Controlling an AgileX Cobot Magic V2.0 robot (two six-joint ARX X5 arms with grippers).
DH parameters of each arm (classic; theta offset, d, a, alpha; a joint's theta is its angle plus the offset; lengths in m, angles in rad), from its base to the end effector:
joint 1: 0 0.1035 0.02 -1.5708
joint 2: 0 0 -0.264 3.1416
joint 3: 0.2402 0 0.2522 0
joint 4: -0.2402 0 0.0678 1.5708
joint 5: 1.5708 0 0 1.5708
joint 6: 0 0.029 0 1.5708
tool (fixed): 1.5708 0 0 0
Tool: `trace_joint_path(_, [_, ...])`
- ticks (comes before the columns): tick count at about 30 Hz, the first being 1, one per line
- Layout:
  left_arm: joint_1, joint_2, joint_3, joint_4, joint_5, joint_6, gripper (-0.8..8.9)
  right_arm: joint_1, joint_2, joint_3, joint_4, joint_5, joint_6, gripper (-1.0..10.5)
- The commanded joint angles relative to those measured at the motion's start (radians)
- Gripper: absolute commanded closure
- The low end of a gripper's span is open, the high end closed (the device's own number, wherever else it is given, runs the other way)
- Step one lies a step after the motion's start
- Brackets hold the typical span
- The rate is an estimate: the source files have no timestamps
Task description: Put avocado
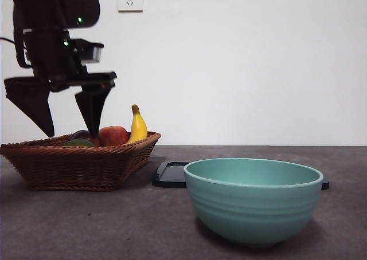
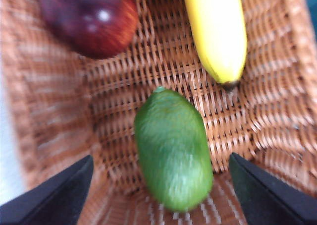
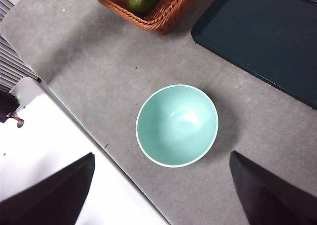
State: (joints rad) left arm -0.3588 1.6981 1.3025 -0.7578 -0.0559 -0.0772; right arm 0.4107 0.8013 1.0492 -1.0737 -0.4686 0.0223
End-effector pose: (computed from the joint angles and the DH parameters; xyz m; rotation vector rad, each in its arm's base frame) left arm 0.3207 -0.1185 0.2379 0.1700 1.1406 -0.2243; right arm 0.1072 0.0609 0.3425 0.0443 0.8606 0.8180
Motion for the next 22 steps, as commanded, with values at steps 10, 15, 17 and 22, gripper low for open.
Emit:
trace_joint_path(10, [-0.008,0.111,0.021,0.051,-0.005,-0.007,3.81,0.005,0.008,0.019,0.004,0.001,-0.004,5.1])
trace_joint_path(15, [-0.008,0.136,0.021,0.052,-0.004,-0.013,3.93,0.005,0.008,0.019,0.006,0.001,-0.004,5.1])
trace_joint_path(17, [-0.008,0.144,0.021,0.051,-0.004,-0.015,4.44,0.005,0.008,0.019,0.007,0.001,-0.004,5.1])
trace_joint_path(22, [-0.008,0.148,0.021,0.053,-0.004,-0.017,5.93,0.005,0.008,0.019,0.007,0.002,-0.004,5.1])
